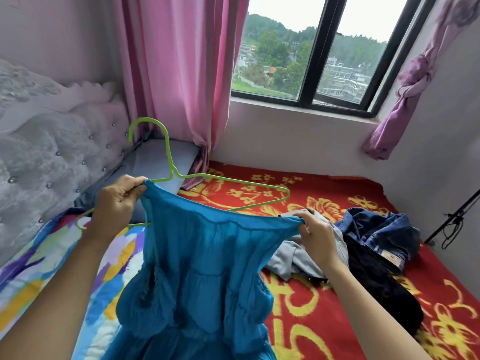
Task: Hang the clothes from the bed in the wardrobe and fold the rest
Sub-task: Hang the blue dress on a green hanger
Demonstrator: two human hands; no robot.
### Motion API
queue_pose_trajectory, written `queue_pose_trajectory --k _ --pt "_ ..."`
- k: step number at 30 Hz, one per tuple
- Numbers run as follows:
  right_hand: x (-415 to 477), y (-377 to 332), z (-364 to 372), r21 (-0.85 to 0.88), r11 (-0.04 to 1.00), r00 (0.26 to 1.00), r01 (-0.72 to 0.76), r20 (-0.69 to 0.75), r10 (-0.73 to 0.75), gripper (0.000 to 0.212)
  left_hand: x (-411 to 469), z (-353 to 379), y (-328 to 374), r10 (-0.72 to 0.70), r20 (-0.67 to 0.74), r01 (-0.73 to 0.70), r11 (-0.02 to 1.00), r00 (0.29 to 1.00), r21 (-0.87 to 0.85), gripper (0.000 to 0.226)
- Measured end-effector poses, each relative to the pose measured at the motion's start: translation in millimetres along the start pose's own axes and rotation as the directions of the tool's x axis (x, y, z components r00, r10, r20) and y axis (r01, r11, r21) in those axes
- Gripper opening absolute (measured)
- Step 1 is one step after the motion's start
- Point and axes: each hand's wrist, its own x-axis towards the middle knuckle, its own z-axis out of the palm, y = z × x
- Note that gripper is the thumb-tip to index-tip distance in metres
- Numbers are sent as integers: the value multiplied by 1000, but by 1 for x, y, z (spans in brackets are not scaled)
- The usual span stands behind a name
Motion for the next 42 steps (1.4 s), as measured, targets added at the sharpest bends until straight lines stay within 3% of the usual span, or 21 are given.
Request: queue_pose_trajectory --k 4,7,10,14,17,20,22,24,26,28,31,35,37,39,42 --pt "3 0 5 56 991 989 -123 -78 128 21 1 -2 4 4 158 8 997 987 -78 19" --pt "6 0 3 309 932 966 -192 -109 235 22 4 -4 2 -48 198 77 987 979 -142 21" --pt "6 -7 -1 497 854 959 -153 -134 250 29 7 -5 0 -58 170 78 990 984 -115 24" --pt "13 -21 -10 648 736 953 -197 -50 299 38 6 -6 0 -70 197 99 986 978 -137 22" --pt "20 -38 -20 688 704 982 -175 66 179 35 8 -4 8 -23 237 49 993 971 -104 21" --pt "29 -67 -29 661 727 956 -184 294 -26 37 4 13 23 49 274 -35 998 961 -56 18" --pt "42 -82 -34 474 873 883 -113 451 -130 34 1 26 32 61 210 -56 998 976 -31 17" --pt "53 -89 -38 284 959 776 -6 605 -174 33 2 31 39 55 168 -51 998 984 -25 18" --pt "61 -89 -44 289 952 724 -101 678 -130 30 7 29 44 64 197 -60 998 978 -28 17" --pt "68 -87 -50 381 892 733 -242 675 -89 26 13 23 49 93 244 -91 996 965 -23 19" --pt "77 -83 -53 440 870 816 -223 573 -80 15 16 13 47 133 330 -161 985 935 57 19" --pt "81 -65 -55 533 801 908 -272 418 30 22 12 -13 31 -42 305 17 996 951 84 16" --pt "84 -57 -58 524 804 896 -282 444 25 19 10 -24 30 -96 252 76 993 963 89 16" --pt "90 -59 -60 433 865 838 -255 545 -26 13 12 -32 37 -103 213 88 993 972 81 16" --pt "100 -73 -56 155 987 762 -52 644 -61 20 15 -44 51 -47 140 27 989 989 142 15"
